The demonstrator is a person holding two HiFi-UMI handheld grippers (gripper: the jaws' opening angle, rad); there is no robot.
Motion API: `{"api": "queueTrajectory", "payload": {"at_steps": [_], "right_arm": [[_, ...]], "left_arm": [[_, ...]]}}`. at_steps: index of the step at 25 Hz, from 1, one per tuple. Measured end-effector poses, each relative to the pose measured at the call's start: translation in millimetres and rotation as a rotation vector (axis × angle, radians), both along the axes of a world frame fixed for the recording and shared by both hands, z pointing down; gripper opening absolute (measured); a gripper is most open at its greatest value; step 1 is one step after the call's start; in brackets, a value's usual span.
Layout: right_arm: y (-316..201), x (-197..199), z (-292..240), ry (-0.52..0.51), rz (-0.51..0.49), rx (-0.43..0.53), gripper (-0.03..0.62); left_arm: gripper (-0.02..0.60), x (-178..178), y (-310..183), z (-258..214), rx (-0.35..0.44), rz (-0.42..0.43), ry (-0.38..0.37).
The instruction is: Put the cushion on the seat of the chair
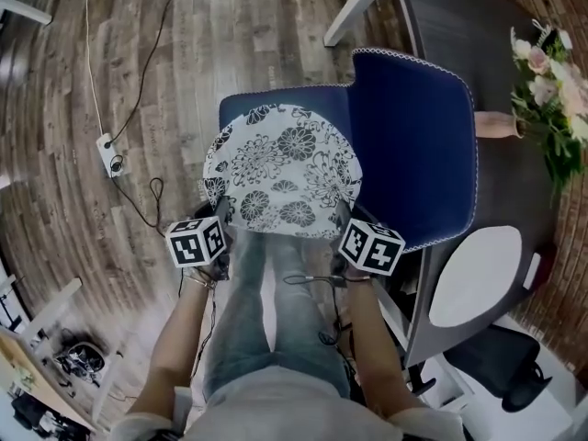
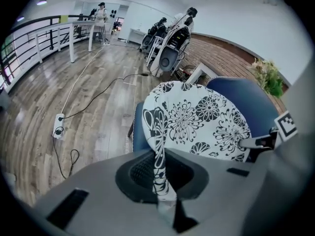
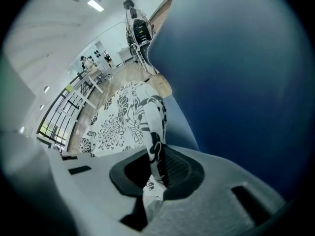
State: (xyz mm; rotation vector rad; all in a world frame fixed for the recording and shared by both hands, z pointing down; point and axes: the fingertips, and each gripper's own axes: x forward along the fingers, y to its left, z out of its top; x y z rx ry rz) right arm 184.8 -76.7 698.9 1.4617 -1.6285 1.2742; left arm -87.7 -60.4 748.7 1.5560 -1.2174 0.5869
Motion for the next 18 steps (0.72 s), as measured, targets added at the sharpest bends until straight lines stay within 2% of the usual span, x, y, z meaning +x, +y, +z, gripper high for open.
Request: {"api": "queueTrajectory", "payload": {"at_steps": [14, 18], "right_arm": [[-45.3, 10.9, 25.3, 0.04, 0.02, -0.02, 0.034], [-54.7, 7.2, 34.9, 0.053, 0.007, -0.019, 0.033]], "left_arm": [[0.021, 3.4, -6.6, 22.1, 0.0, -0.04, 0.028], [0.021, -4.9, -11.9, 26.8, 0.002, -0.054, 0.0]]}}
